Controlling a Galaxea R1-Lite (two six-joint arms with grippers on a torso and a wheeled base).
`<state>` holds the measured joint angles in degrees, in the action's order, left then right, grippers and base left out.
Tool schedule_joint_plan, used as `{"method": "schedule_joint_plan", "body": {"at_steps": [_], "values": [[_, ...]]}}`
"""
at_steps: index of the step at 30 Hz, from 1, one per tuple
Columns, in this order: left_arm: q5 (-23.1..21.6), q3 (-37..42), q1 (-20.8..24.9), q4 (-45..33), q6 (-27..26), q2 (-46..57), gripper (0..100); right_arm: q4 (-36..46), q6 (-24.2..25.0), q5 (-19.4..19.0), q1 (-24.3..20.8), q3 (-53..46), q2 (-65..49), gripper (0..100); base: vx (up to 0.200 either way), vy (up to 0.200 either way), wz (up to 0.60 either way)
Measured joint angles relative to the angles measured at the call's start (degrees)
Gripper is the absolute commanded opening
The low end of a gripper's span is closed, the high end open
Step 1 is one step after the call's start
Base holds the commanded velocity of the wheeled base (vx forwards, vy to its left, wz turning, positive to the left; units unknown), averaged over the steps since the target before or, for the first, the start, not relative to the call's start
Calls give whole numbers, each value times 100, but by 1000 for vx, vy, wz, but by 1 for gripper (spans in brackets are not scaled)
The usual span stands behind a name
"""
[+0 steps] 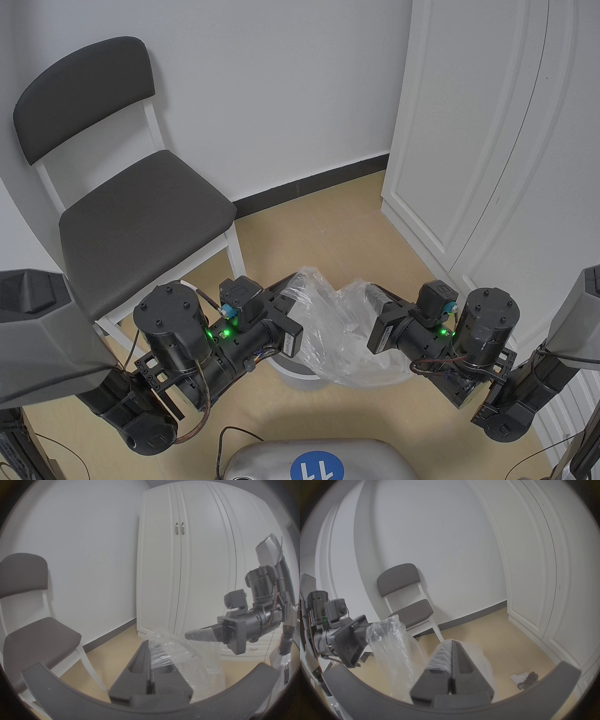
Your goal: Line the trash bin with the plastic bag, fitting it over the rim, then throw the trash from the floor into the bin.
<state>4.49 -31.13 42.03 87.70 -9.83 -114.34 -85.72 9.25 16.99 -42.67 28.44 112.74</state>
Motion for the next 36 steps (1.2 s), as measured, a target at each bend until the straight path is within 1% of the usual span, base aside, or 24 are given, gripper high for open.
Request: {"method": "schedule_joint_plan", "body": {"at_steps": [8, 13, 20, 26, 36], "values": [[-26, -327, -343, 0, 107, -457, 0, -5, 207, -138, 108, 184, 327, 0, 0, 0, 0], [-28, -386, -395, -2, 112, -667, 0, -5, 335, -312, 238, 301, 584, 0, 0, 0, 0], [-20, -439, -417, -2, 107, -835, 0, -17, 427, -339, 304, 406, 846, 0, 0, 0, 0], [-26, -666, -538, 2, 127, -1097, 0, -145, 429, -362, 521, 640, 1202, 0, 0, 0, 0], [-134, -1374, -846, -6, 602, -1786, 0, -148, 482, -490, 913, 1014, 1723, 0, 0, 0, 0]]}}
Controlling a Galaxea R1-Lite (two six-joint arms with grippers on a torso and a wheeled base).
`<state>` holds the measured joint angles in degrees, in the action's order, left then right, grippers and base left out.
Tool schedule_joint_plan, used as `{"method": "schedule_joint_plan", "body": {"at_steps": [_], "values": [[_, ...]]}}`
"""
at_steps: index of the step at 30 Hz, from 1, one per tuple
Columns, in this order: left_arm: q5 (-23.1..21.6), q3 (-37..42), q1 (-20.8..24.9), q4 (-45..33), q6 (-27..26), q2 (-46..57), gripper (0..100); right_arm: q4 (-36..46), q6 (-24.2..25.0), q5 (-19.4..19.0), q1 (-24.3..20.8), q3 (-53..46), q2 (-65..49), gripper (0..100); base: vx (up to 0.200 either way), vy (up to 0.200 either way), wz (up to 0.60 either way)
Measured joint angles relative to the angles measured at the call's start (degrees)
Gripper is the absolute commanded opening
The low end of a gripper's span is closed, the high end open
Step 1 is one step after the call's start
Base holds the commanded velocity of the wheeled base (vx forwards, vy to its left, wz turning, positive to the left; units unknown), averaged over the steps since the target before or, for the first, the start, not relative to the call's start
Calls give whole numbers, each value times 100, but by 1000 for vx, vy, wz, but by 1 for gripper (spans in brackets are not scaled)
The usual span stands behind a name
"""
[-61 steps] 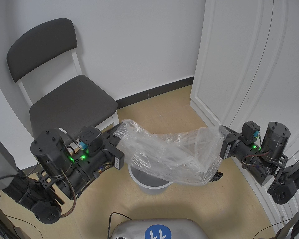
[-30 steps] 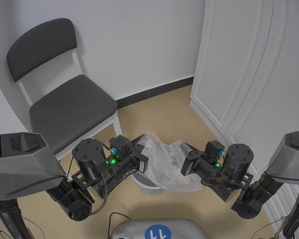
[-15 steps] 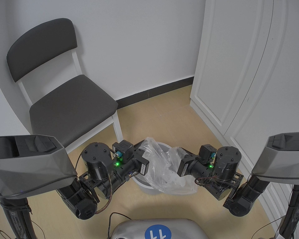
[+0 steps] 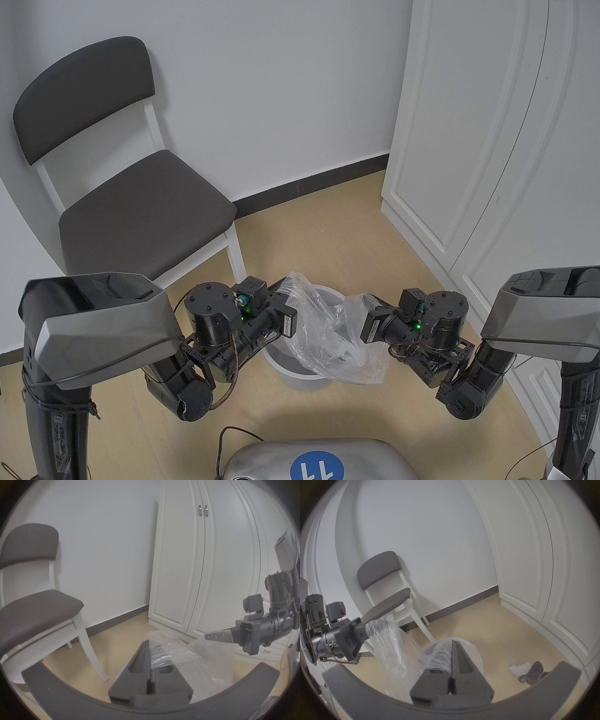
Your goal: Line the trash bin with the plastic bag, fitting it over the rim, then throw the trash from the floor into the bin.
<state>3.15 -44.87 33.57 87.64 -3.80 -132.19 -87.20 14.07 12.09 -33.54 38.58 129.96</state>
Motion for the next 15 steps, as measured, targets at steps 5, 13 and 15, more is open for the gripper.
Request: {"method": "schedule_joint_plan", "body": {"at_steps": [5, 13, 15], "values": [[-169, -377, -127, -7, 318, -389, 0, 33, 10, -6, 176, 184, 223, 0, 0, 0, 0], [-272, -956, -257, -24, 770, -1039, 0, 9, 22, -55, 250, 271, 413, 0, 0, 0, 0], [-283, -1056, -290, -22, 818, -1165, 0, -2, 40, -55, 254, 306, 455, 0, 0, 0, 0]]}}
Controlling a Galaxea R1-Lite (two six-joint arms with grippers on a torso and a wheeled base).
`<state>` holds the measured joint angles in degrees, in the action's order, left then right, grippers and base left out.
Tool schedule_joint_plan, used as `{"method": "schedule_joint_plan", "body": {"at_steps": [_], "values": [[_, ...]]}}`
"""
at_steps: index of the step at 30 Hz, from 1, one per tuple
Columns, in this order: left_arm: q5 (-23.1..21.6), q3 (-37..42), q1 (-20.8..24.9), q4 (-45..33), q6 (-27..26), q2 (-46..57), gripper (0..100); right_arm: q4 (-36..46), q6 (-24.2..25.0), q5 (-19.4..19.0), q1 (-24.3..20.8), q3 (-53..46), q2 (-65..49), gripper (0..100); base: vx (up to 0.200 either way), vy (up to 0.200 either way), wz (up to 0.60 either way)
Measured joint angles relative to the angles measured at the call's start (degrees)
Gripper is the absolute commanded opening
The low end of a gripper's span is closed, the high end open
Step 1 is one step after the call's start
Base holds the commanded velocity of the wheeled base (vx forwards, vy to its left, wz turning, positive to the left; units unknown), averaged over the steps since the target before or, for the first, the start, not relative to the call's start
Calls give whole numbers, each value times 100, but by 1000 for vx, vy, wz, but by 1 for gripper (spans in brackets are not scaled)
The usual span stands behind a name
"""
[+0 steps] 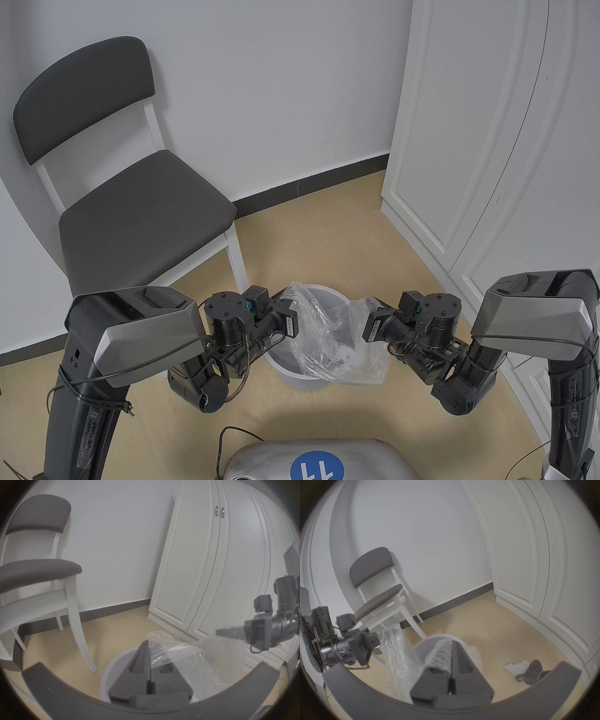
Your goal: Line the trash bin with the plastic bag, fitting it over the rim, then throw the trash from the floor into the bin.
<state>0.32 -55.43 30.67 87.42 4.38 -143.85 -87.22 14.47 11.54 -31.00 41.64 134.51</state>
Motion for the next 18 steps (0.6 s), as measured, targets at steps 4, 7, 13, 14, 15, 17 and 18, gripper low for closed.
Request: {"method": "schedule_joint_plan", "body": {"at_steps": [4, 7, 13, 14, 15, 17, 18], "values": [[-10, -176, -96, -27, 51, -201, 0, 5, 94, 2, 2, 74, 77, 0, 0, 0, 0], [-11, -286, -228, -218, 60, -304, 0, -4, 148, 0, -9, 111, 124, 0, 0, 0, 0], [-29, -477, -513, -449, 137, -414, 0, -17, 371, 30, -48, 345, 271, 0, 0, 0, 0], [-50, -503, -560, -475, 148, -425, 0, -15, 422, 41, -52, 406, 302, 0, 0, 0, 0], [-89, -536, -608, -501, 156, -436, 0, -12, 496, 57, -56, 494, 341, 0, 0, 0, 0], [-165, -595, -725, -536, 172, -450, 0, -15, 652, 90, -63, 664, 416, 0, 0, 0, 0], [-197, -630, -789, -545, 176, -452, 0, -9, 714, 112, -77, 736, 457, 0, 0, 0, 0]]}}
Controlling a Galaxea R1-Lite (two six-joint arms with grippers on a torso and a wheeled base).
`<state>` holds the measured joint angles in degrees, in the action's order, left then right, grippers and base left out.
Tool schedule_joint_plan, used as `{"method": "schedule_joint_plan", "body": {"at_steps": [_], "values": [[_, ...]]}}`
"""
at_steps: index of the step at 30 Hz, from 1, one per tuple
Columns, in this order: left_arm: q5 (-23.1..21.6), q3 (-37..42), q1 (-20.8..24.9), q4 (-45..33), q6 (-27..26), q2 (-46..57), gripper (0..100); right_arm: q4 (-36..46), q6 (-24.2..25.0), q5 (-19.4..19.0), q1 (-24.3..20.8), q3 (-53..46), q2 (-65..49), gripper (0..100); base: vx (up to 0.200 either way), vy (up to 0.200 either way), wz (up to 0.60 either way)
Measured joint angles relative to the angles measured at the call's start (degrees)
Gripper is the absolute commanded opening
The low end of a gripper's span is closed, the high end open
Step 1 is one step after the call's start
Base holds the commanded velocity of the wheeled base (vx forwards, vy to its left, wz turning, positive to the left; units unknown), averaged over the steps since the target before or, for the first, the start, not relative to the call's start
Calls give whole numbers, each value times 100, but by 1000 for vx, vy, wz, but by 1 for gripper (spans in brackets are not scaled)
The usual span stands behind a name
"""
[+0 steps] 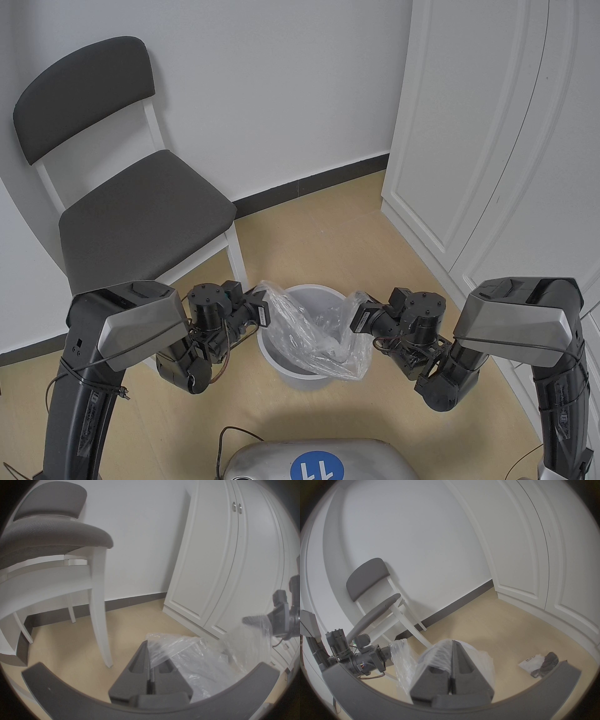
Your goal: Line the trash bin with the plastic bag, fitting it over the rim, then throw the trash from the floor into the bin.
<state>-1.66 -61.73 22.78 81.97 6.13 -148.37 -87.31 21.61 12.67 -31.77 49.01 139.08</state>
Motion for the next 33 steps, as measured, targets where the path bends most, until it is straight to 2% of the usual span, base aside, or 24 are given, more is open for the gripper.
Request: {"method": "schedule_joint_plan", "body": {"at_steps": [6, 11, 17, 20, 26, 33], "values": [[-20, -128, -208, -18, 18, -9, 0, 18, 378, 279, -61, 535, 204, 0, 0, 0, 0], [-11, -190, -272, -11, 21, -15, 0, -2, 751, 350, -95, 877, 372, 0, 0, 0, 0], [2, -141, -294, -27, 11, -22, 0, 52, 784, 369, -108, 1006, 555, 0, 0, 0, 0], [-4, -30, -276, -115, -17, 5, 0, 101, 630, 373, -94, 946, 566, 0, 0, 0, 0], [-34, 446, -278, -580, -72, 334, 0, 438, 20, 369, 55, 577, 301, 0, 0, 0, 0], [-68, 986, -311, -892, -706, 788, 0, 1240, -624, 317, 495, 80, -322, 0, 0, 0, 0]]}}
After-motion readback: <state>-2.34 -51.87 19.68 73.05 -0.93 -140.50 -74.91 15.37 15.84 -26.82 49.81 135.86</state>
